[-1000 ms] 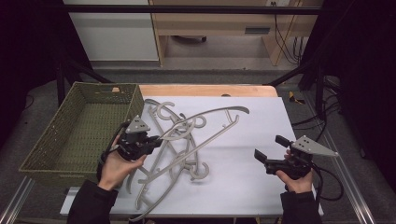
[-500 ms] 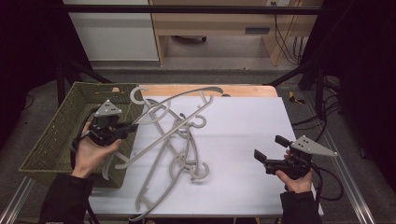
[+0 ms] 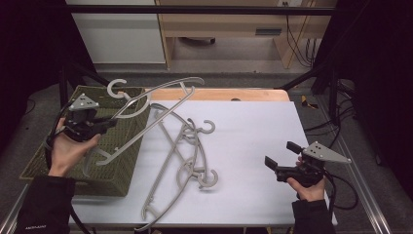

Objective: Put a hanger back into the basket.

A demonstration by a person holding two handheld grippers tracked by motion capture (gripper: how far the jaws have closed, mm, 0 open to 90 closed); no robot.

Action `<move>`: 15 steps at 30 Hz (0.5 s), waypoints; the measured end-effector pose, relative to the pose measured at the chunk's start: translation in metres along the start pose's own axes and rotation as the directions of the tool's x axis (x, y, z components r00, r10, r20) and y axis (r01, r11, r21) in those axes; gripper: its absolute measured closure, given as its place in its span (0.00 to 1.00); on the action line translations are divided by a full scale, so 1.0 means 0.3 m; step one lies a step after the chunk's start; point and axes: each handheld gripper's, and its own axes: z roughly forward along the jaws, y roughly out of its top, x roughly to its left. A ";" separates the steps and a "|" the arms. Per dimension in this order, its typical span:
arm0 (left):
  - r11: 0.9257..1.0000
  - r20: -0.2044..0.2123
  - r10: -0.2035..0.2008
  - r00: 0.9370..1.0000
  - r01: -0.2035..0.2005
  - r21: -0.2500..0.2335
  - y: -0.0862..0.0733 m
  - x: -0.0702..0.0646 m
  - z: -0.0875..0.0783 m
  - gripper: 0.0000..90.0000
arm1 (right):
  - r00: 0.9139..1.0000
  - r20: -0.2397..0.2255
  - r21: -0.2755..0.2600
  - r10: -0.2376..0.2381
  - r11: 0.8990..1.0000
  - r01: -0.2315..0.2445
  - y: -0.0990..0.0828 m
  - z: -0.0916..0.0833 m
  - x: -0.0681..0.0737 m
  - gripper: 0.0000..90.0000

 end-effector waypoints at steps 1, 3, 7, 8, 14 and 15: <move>1.000 -0.003 0.001 1.000 -0.001 0.001 -0.002 0.008 -0.001 0.90 | 1.000 -0.002 0.001 -0.001 1.000 0.001 0.000 0.001 0.000 0.01; 1.000 -0.013 -0.008 1.000 0.008 -0.005 -0.007 0.030 -0.003 0.90 | 1.000 0.001 0.002 -0.005 1.000 0.005 -0.001 0.001 -0.001 0.01; 1.000 -0.025 -0.021 0.999 0.020 -0.019 -0.016 0.068 -0.009 0.90 | 1.000 0.003 0.003 -0.002 1.000 0.002 -0.002 0.003 -0.003 0.01; 1.000 -0.031 -0.021 0.999 0.020 -0.020 -0.019 0.077 -0.011 0.90 | 1.000 0.004 0.004 -0.002 1.000 0.002 -0.003 0.003 -0.004 0.01; 0.999 -0.061 -0.032 0.998 0.032 -0.010 -0.039 0.140 -0.026 0.90 | 1.000 0.005 0.008 0.002 1.000 -0.002 -0.006 0.007 -0.004 0.01; 0.999 -0.063 -0.034 0.997 0.033 -0.005 -0.044 0.153 -0.031 0.90 | 1.000 0.006 0.009 0.000 1.000 0.000 -0.006 0.008 -0.004 0.01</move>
